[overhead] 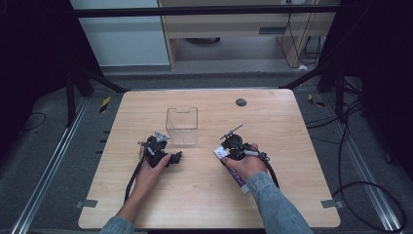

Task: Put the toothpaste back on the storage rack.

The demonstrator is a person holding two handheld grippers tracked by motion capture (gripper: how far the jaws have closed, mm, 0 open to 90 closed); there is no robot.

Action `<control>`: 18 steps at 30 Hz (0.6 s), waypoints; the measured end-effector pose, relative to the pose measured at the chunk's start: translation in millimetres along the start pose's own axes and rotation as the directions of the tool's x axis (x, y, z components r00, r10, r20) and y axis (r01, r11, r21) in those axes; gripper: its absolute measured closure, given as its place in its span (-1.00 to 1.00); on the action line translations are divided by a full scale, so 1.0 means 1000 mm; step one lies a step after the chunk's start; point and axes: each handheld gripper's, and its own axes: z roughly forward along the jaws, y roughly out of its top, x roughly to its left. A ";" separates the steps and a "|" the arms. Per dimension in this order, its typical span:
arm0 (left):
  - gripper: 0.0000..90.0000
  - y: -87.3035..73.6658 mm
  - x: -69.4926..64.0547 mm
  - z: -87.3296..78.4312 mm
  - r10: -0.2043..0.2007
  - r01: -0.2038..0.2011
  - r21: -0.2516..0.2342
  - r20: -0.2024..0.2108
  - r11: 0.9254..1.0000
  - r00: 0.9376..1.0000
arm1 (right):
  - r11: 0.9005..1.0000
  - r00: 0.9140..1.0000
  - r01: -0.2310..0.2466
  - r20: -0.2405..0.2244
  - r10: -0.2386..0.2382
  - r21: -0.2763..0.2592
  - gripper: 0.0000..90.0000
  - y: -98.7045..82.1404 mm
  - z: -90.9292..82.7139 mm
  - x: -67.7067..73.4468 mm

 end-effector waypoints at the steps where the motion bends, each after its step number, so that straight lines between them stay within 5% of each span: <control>1: -1.00 0.000 0.000 0.000 0.000 0.000 0.000 0.000 1.000 1.000 | 1.000 1.000 -0.012 -0.001 0.012 0.004 0.12 0.000 0.001 0.000; 18: -1.00 0.000 0.000 0.000 0.000 0.000 0.000 0.000 1.000 1.000 | 0.998 0.999 -0.044 0.021 0.044 0.045 0.09 0.000 0.026 0.000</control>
